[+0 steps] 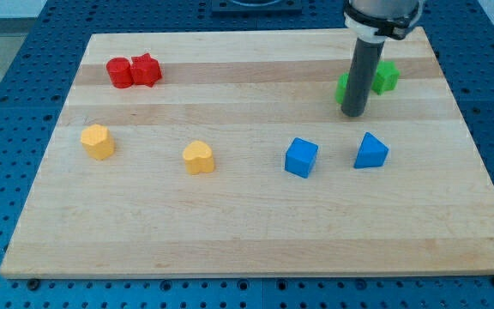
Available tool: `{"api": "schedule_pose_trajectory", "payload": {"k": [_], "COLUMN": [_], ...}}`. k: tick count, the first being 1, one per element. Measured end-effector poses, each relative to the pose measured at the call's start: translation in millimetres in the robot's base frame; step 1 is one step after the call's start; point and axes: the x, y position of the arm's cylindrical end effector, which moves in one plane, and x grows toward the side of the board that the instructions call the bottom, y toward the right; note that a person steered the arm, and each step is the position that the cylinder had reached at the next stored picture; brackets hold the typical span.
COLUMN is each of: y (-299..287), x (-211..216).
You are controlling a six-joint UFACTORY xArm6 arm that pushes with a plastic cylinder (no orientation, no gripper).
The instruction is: Place the green circle to the left of the green star
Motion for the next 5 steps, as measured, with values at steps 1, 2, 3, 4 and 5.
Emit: {"api": "schedule_pose_trajectory", "payload": {"k": [1, 2, 3, 4, 5], "y": [-12, -12, -4, 6, 19], "x": [2, -14, -36, -35, -17]}}
